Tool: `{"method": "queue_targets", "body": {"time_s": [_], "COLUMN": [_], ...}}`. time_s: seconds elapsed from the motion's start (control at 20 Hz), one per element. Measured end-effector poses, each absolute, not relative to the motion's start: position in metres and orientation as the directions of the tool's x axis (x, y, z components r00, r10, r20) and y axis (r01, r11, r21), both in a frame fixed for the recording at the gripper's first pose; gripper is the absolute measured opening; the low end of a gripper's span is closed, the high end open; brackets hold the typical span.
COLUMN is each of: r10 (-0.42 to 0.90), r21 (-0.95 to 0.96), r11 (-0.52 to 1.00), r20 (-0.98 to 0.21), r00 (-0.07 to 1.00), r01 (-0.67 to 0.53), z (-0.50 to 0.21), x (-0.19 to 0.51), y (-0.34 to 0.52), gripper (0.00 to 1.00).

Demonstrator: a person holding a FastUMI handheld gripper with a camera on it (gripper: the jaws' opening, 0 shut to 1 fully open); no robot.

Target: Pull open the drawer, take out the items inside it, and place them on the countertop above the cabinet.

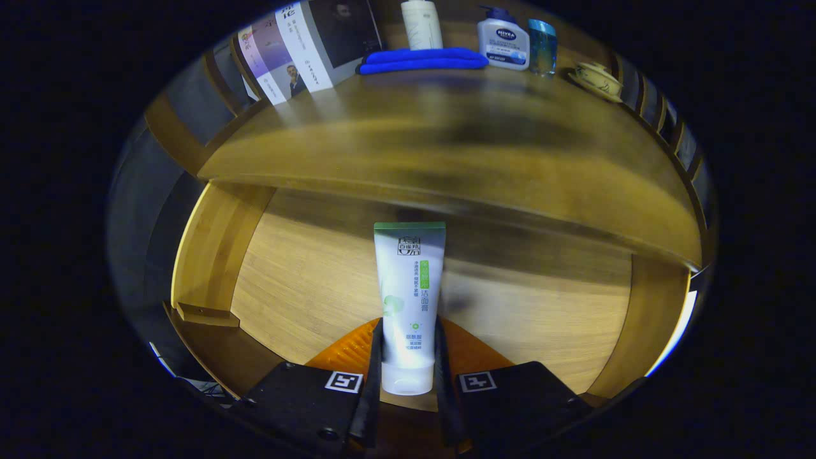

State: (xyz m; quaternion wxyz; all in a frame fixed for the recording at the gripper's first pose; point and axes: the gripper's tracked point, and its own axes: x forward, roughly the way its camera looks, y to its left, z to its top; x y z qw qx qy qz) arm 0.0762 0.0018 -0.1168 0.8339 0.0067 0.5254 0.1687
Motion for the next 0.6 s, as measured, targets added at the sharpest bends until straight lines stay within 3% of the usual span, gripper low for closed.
{"method": "queue_targets", "body": {"time_s": [0.6], "r10": [0.452], "r21": [0.328], "r11": [0.886], "r20": [-0.769], "r00": [0.453], "r01": [-0.327], "z": [-0.051], "x": [0.023], "y": [-0.010], "gripper": [0.41]}}
